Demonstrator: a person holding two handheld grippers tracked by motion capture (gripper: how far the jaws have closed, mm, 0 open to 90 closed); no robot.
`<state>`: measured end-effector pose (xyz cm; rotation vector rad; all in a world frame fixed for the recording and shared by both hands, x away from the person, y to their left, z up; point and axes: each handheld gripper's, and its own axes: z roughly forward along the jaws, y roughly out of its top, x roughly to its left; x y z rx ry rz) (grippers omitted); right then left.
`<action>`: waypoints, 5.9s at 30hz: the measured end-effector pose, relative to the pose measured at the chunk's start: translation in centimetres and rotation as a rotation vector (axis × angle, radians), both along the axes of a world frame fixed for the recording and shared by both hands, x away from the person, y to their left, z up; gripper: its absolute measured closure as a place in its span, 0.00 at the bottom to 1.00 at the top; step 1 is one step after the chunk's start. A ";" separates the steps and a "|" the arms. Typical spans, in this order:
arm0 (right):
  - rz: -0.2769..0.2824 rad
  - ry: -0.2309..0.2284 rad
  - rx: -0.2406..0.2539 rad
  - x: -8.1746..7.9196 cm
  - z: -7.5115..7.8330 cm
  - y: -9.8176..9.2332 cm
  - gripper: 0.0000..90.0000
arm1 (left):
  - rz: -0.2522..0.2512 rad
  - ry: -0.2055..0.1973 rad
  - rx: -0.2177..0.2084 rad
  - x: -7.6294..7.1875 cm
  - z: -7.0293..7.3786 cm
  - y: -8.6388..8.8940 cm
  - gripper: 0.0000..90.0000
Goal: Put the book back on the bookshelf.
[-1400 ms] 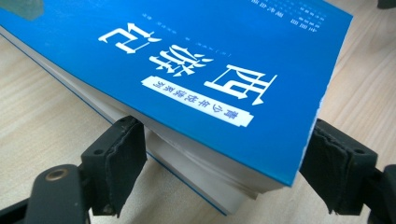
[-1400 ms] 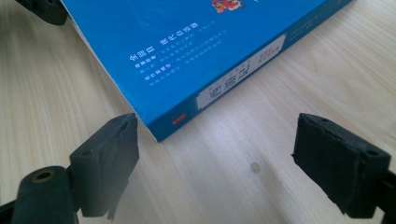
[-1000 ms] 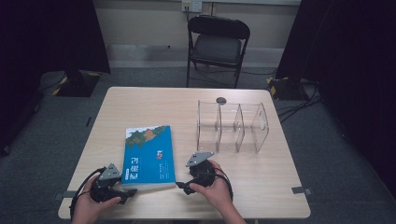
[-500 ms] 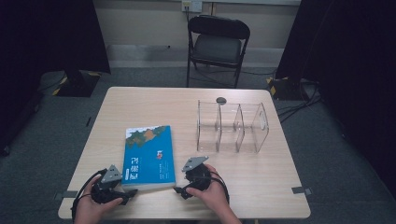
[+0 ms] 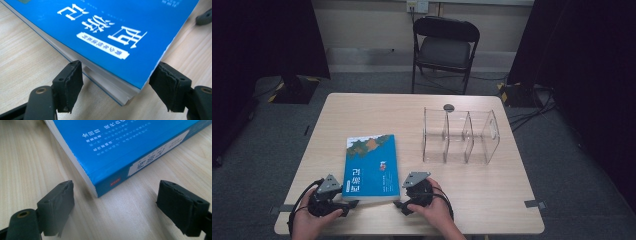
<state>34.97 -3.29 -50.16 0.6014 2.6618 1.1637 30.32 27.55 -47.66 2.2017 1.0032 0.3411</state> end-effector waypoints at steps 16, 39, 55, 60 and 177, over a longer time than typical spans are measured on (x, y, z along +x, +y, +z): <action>0.013 0.019 0.003 0.3 1.1 -0.4 0.14 | 0.001 0.009 -0.045 0.3 1.5 -0.3 0.37; 0.091 -0.026 -0.003 0.1 3.8 3.8 0.14 | -0.029 -0.029 -0.085 1.1 3.3 -0.8 0.37; 0.076 -0.056 0.023 -0.4 2.5 6.7 0.11 | -0.032 -0.035 -0.084 1.2 3.7 -1.0 0.37; 0.043 -0.095 0.021 -0.6 2.2 7.2 0.11 | -0.032 -0.045 -0.085 1.3 3.9 -1.3 0.37; 0.066 -0.094 -0.049 0.4 5.9 7.7 0.80 | -0.113 0.006 0.020 -0.4 0.5 2.4 0.18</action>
